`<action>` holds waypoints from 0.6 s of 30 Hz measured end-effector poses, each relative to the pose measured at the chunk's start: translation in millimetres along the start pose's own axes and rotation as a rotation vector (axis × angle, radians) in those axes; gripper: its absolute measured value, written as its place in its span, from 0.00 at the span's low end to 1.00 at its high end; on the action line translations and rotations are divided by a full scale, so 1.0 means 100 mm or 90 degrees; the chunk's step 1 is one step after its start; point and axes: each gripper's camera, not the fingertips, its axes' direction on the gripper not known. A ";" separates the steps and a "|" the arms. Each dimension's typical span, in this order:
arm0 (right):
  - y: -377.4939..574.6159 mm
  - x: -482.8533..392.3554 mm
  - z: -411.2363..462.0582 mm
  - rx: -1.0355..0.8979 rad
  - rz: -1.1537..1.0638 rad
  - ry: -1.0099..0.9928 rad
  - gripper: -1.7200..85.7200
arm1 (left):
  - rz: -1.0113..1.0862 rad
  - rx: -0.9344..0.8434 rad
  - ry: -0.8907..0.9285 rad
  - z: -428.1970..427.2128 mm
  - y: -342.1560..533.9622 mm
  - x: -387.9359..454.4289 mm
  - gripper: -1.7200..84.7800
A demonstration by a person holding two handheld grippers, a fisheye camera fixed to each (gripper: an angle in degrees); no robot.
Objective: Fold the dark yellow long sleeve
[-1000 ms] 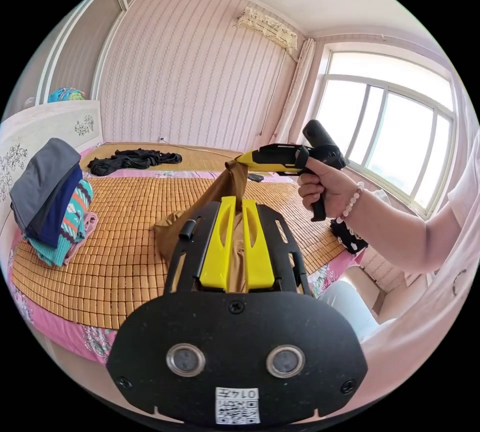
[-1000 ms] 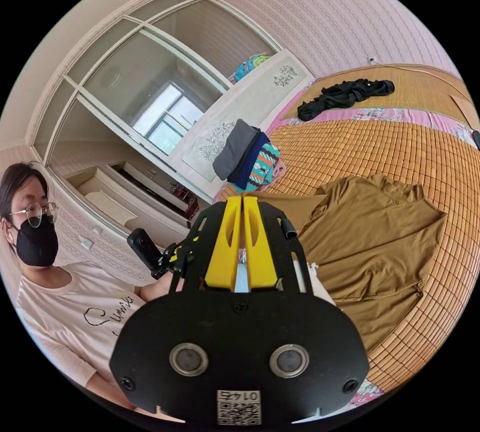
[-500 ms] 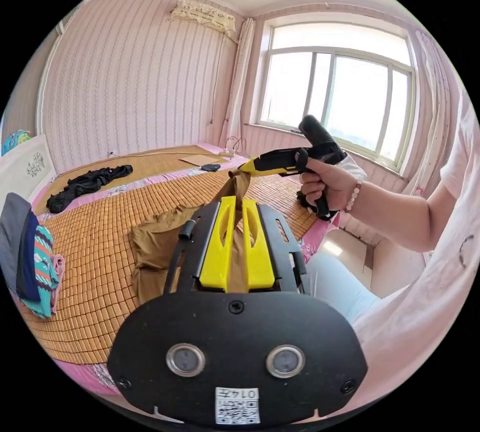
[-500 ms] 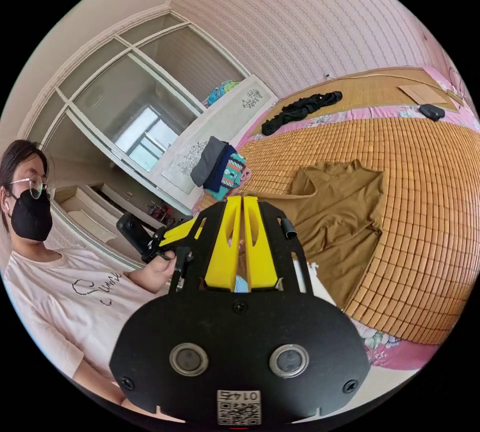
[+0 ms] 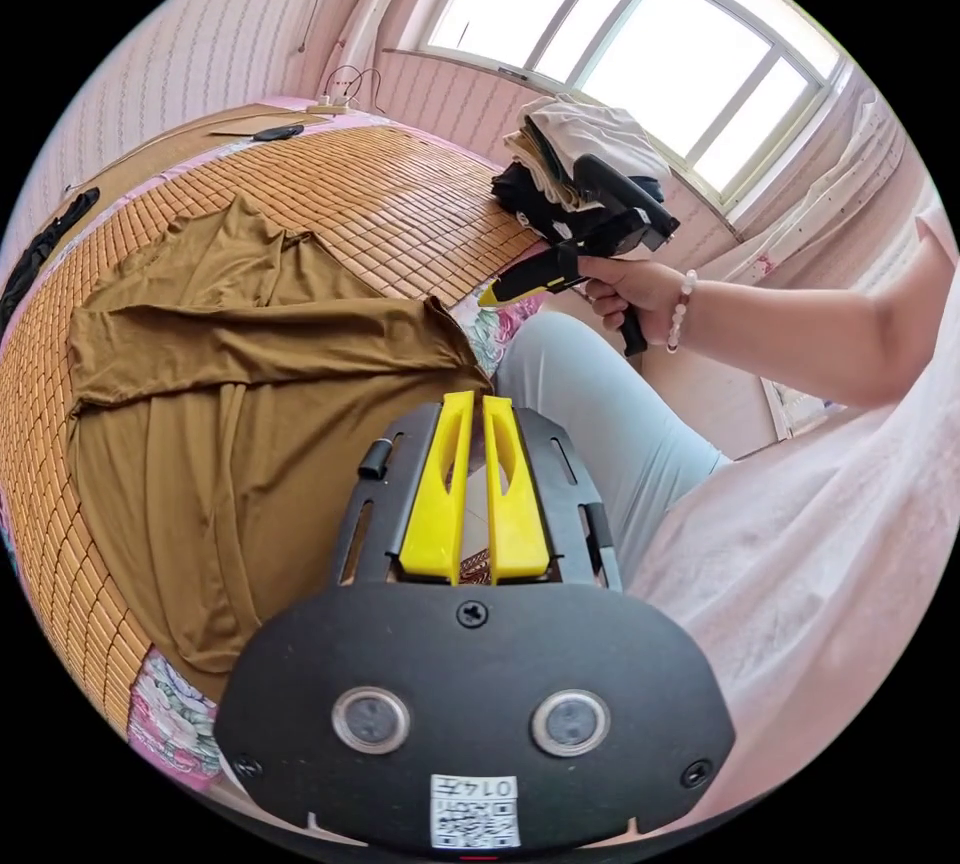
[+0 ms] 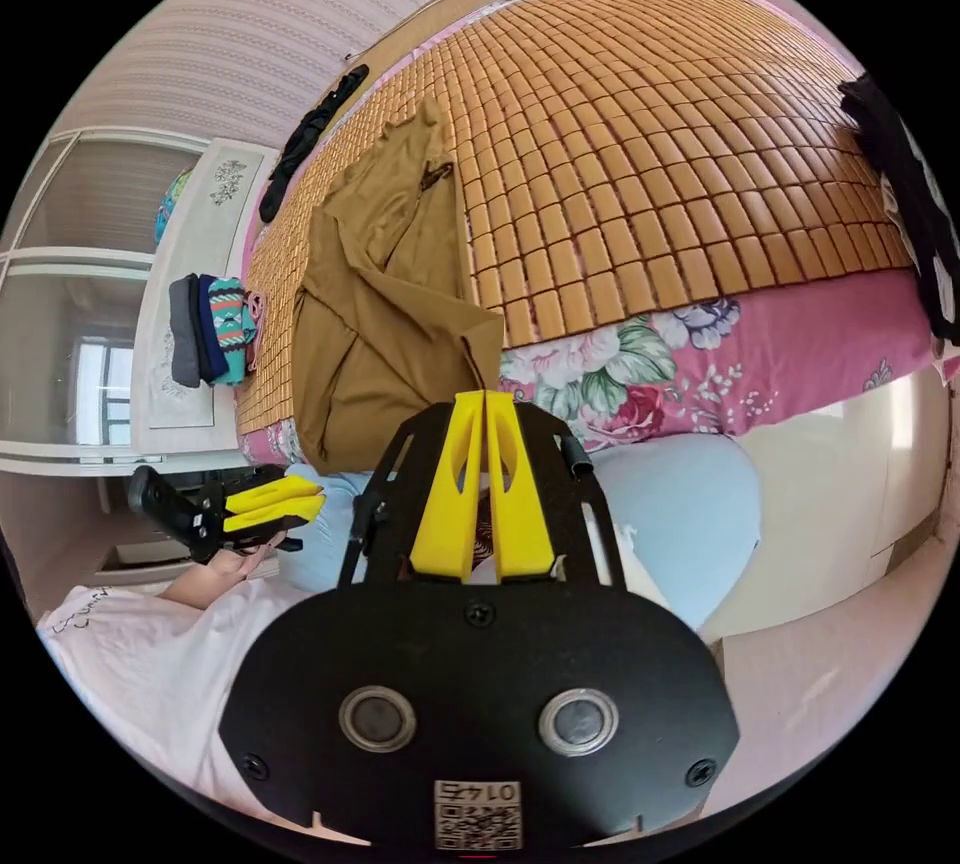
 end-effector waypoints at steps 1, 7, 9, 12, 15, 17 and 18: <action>-0.02 0.00 -0.06 0.010 0.000 0.004 0.02 | -0.010 0.000 -0.007 0.01 0.00 -0.05 0.02; -0.25 -0.30 -0.11 -0.011 -0.085 0.082 0.08 | -0.134 -0.008 -0.083 -0.01 0.10 -0.62 0.04; -0.33 -0.36 -0.03 -0.041 -0.098 0.124 0.12 | -0.163 -0.010 -0.107 -0.01 0.11 -0.77 0.04; -0.42 -0.35 0.01 -0.055 -0.088 0.171 0.15 | -0.165 -0.037 -0.153 0.11 -0.01 -0.96 0.06; -0.45 -0.31 0.00 -0.055 -0.067 0.203 0.13 | -0.187 -0.025 -0.205 0.15 -0.23 -1.23 0.07; -0.44 -0.31 -0.06 -0.055 -0.072 0.223 0.10 | -0.204 -0.011 -0.242 0.15 -0.39 -1.43 0.07; -0.43 -0.31 -0.12 -0.056 -0.075 0.206 0.06 | -0.211 -0.008 -0.266 0.17 -0.51 -1.56 0.07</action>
